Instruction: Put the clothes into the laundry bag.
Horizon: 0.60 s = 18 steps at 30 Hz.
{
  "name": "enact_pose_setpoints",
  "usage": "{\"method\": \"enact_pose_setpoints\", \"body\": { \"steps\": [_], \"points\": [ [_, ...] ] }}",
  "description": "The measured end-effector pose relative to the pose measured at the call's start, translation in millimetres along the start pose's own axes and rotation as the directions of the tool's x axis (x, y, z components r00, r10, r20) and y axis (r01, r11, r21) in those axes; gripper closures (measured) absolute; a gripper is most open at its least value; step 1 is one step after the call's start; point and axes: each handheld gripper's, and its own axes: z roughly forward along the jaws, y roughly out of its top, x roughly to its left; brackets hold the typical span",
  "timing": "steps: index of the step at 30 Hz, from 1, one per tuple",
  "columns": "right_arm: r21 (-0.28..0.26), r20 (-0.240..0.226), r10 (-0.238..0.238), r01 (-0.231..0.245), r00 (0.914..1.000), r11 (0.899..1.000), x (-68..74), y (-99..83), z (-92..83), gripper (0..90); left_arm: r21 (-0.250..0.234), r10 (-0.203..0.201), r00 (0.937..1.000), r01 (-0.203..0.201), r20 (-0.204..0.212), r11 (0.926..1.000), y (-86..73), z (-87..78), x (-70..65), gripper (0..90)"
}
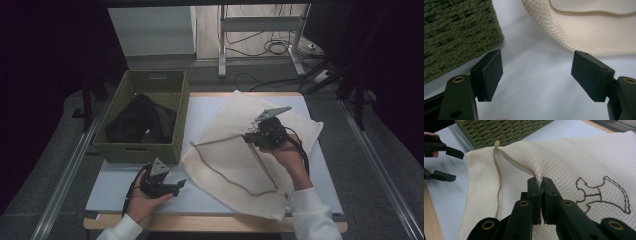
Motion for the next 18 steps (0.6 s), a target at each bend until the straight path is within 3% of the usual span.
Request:
{"method": "enact_pose_setpoints", "body": {
  "steps": [11,18],
  "points": [
    [-0.052,0.011,-0.015,0.015,0.9998,0.999,-8.0,12.5,-15.6,85.7,0.015,-0.003,0.9998,0.003,-0.017,0.9999,-0.7,3.3,-0.2,25.3],
    [-0.066,0.008,-0.015,0.015,0.9999,0.998,-8.7,12.7,-20.0,85.8,0.009,-0.005,0.9985,0.006,-0.055,0.9999,0.5,-1.2,-0.1,25.7]
  ]
}}
